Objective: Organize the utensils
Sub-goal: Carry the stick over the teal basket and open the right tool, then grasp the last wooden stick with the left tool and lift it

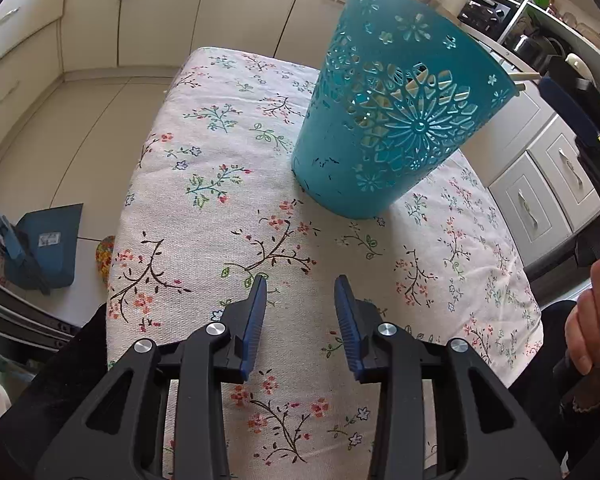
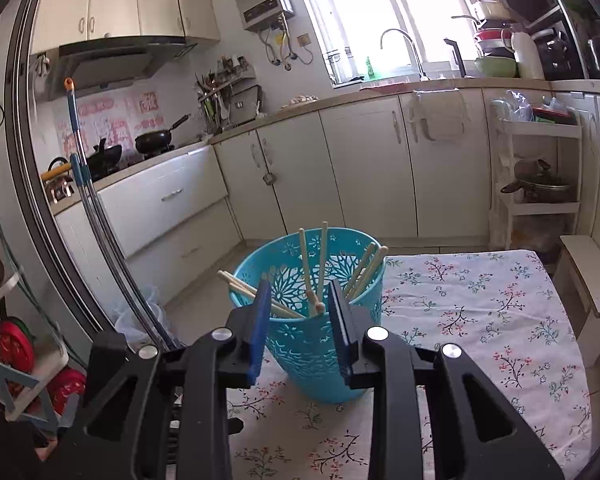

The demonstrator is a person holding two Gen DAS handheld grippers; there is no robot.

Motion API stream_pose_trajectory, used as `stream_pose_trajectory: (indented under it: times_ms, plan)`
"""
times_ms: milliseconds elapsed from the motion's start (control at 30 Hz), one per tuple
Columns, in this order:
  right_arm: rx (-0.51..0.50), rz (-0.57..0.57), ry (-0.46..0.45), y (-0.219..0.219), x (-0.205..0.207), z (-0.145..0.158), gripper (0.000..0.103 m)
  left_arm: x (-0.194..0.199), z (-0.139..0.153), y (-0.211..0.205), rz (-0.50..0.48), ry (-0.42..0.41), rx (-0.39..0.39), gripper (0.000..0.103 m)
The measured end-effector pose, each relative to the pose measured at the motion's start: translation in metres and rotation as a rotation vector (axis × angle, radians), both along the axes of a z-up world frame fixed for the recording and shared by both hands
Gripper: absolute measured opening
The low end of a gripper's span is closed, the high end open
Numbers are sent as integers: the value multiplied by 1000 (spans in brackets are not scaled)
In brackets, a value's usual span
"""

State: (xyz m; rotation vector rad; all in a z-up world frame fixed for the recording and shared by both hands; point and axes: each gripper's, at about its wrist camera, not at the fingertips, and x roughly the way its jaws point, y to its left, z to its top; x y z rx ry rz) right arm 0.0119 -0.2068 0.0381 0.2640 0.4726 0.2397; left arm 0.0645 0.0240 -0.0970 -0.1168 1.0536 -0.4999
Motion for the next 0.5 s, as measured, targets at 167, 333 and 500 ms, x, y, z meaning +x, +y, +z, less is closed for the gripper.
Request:
stream_pose_trajectory:
  times_ms: [167,333,500]
  plan:
    - [9,-15,13,-1,9,-4,14,1,0,2,5,4,-7,34]
    - [-5,-16,5,0,10,-1,6,1,0,2,1,2,-6,34]
    - [18,-9,-53,-6,-9,24,6,1,10,7,-15,29,-115,34]
